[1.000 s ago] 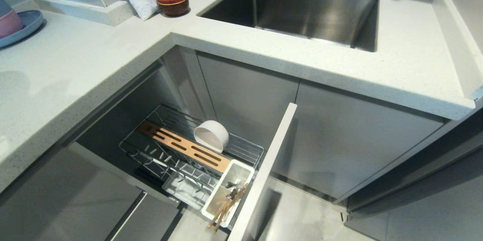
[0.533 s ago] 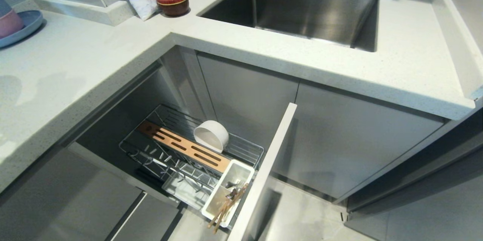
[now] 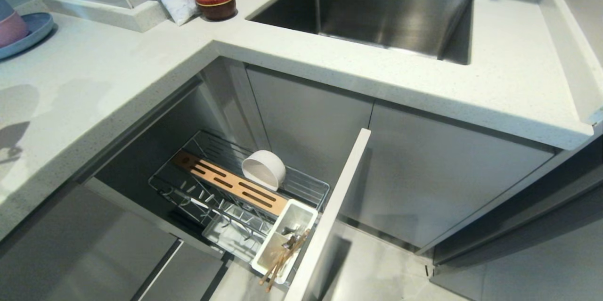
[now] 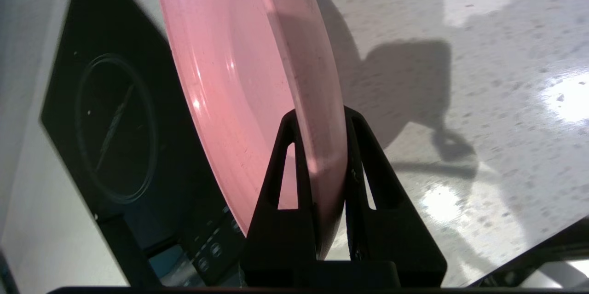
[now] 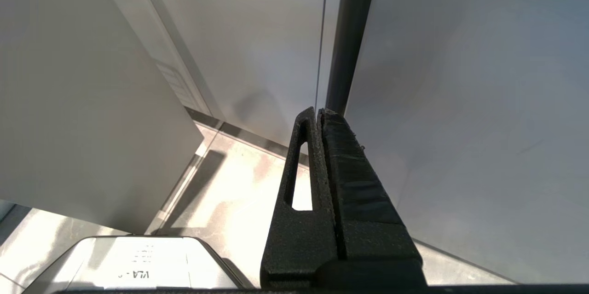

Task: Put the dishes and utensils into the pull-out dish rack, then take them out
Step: Take the plate out of the cupboard

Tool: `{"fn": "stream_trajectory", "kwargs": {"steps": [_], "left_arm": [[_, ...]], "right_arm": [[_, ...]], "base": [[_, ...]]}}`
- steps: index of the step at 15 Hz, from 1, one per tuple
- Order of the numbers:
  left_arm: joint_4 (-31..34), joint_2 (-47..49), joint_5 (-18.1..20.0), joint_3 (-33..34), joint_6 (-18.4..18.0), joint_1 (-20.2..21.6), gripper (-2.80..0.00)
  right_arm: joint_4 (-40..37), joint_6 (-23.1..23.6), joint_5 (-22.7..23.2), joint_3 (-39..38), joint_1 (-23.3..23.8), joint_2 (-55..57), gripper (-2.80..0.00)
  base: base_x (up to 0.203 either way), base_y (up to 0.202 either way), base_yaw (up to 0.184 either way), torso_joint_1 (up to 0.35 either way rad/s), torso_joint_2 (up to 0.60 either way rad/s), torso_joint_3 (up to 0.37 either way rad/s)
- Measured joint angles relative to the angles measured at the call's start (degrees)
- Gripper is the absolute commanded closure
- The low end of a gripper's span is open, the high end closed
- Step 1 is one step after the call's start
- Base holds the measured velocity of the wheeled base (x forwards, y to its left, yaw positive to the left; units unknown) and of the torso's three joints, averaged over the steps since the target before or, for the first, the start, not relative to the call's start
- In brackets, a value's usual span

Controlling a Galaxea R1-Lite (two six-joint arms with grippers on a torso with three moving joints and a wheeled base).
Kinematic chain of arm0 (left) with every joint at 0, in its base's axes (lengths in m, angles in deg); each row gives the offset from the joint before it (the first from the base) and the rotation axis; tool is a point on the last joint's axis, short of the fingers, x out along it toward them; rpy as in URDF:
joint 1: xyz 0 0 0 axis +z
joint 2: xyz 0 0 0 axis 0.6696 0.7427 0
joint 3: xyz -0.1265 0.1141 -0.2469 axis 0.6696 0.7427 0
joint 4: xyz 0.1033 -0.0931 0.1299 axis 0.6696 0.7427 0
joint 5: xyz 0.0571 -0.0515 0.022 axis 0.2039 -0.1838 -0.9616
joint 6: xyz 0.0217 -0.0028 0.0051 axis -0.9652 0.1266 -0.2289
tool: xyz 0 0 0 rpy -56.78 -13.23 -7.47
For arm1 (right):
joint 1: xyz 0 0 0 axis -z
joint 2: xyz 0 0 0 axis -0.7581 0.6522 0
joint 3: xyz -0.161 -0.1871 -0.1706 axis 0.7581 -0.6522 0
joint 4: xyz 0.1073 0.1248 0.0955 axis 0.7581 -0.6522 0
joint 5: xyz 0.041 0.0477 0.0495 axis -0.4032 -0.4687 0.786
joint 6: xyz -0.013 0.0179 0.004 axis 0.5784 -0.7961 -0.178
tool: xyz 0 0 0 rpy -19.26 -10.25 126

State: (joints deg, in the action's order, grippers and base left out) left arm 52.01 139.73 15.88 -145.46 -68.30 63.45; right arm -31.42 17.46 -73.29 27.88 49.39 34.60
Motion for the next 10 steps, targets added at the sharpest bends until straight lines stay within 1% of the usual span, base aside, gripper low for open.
{"fn": "stream_trajectory", "kwargs": {"steps": [4, 10], "left_arm": [[0.0, 2.8, 0.0, 0.2, 0.0, -2.6, 0.0], [-0.2, 4.8, -0.2, 1.0, 0.0, -4.4, 0.0]], "right_arm": [[0.0, 0.0, 0.0, 0.0, 0.0, 0.0, 0.0], [0.0, 0.0, 0.0, 0.0, 0.0, 0.0, 0.0]], "base": [[0.0, 0.0, 0.0, 0.0, 0.0, 0.0], [0.0, 0.0, 0.0, 0.0, 0.0, 0.0]]}}
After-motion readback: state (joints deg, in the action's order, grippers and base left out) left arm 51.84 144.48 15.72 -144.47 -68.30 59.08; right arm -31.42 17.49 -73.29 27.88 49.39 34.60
